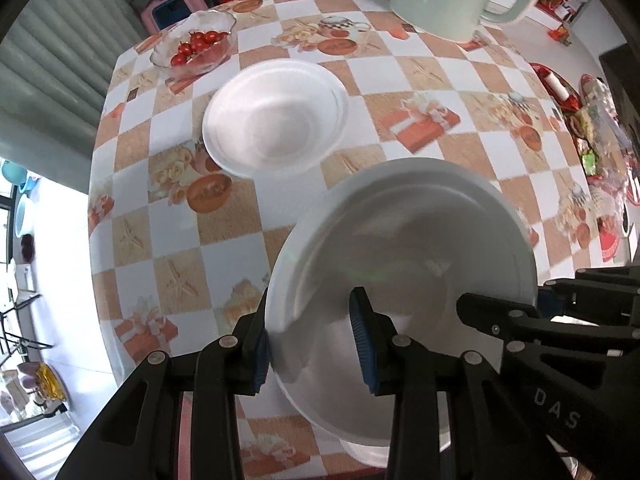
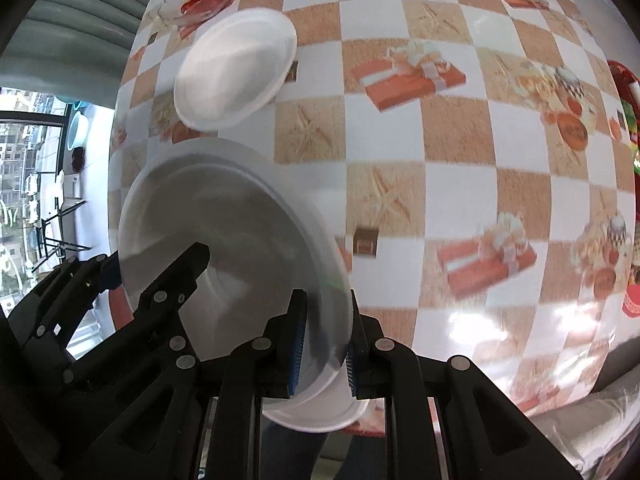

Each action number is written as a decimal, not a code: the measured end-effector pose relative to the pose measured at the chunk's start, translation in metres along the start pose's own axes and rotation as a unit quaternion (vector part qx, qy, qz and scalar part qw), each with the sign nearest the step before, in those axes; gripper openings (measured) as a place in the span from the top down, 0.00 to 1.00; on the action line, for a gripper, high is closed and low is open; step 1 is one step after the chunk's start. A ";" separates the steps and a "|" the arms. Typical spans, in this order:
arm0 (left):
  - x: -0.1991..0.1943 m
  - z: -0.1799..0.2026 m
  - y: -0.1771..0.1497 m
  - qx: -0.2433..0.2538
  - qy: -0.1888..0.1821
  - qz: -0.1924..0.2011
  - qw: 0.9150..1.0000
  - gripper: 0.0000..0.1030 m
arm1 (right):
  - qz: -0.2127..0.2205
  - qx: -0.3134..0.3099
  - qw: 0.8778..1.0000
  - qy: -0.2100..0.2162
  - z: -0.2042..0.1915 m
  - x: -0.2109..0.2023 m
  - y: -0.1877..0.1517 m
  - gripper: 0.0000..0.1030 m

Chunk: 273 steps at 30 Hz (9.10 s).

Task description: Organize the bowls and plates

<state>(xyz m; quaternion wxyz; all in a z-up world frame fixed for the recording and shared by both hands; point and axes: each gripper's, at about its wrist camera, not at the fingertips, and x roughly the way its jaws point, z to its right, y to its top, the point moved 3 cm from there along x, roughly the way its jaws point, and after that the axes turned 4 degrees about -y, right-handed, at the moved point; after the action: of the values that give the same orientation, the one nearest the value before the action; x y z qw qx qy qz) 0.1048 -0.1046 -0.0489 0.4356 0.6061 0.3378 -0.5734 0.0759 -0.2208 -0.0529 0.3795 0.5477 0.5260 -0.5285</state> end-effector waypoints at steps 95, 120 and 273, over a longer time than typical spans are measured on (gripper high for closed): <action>0.084 -0.123 0.129 -0.101 0.060 0.020 0.993 0.24 | 0.047 0.021 0.998 -0.023 -0.047 0.061 0.205 0.28; 0.103 -0.088 0.107 -0.053 0.008 -0.026 0.998 0.73 | 0.014 -0.047 0.999 -0.020 -0.080 0.085 0.152 0.82; 0.086 -0.006 -0.098 -0.030 -0.009 -0.103 0.994 0.00 | -0.067 0.112 0.990 -0.059 0.055 0.100 -0.077 0.00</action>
<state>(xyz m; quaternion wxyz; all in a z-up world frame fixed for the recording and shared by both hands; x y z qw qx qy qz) 0.0275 -0.0685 -0.1480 0.3951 0.5497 0.4117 -0.6102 -0.0199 -0.2445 -0.1484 0.3098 0.5179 0.4758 -0.6398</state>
